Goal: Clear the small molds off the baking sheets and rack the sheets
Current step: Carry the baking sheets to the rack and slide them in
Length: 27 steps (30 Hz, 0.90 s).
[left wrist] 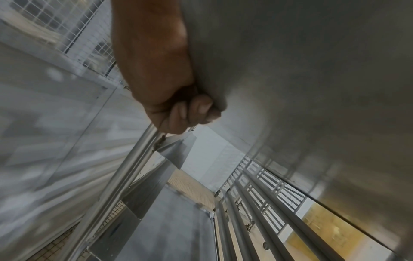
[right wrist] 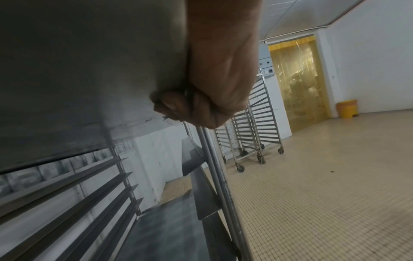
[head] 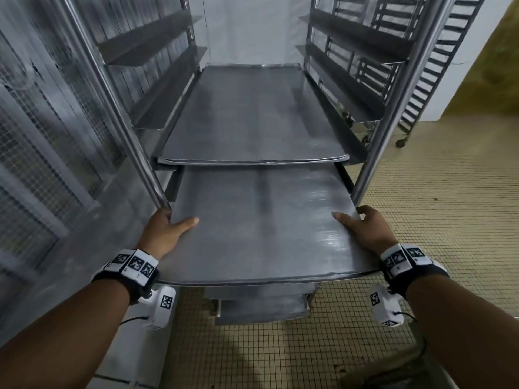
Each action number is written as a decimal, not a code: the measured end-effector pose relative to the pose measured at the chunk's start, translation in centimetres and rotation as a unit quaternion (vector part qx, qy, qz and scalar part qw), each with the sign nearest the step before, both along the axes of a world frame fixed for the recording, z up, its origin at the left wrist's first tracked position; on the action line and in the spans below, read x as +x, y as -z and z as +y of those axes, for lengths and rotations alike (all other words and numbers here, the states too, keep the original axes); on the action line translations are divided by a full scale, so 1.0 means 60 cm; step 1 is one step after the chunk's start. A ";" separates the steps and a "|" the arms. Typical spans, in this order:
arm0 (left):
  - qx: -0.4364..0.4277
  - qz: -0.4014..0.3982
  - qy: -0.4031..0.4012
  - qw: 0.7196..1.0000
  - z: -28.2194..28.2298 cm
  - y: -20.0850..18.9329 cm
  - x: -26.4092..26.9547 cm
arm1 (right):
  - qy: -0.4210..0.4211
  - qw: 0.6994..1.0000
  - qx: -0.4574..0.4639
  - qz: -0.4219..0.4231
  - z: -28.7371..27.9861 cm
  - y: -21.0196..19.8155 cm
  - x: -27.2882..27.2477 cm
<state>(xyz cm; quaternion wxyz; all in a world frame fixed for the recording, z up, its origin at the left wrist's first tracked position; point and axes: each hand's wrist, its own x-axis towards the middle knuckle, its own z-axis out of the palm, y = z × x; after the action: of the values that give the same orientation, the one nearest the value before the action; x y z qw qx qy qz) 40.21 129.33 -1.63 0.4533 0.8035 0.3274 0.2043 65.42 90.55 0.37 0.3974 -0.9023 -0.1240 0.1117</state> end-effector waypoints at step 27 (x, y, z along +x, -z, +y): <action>0.346 0.190 0.097 0.914 -0.278 -0.010 -0.120 | -0.272 0.904 -0.129 -0.304 -0.019 0.017 -0.233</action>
<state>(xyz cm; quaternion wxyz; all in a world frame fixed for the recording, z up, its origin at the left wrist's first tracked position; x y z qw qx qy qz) 33.03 112.63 -1.01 0.0936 0.9615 0.2369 0.1032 51.41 89.43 -0.67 0.1745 -0.8671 -0.4640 -0.0495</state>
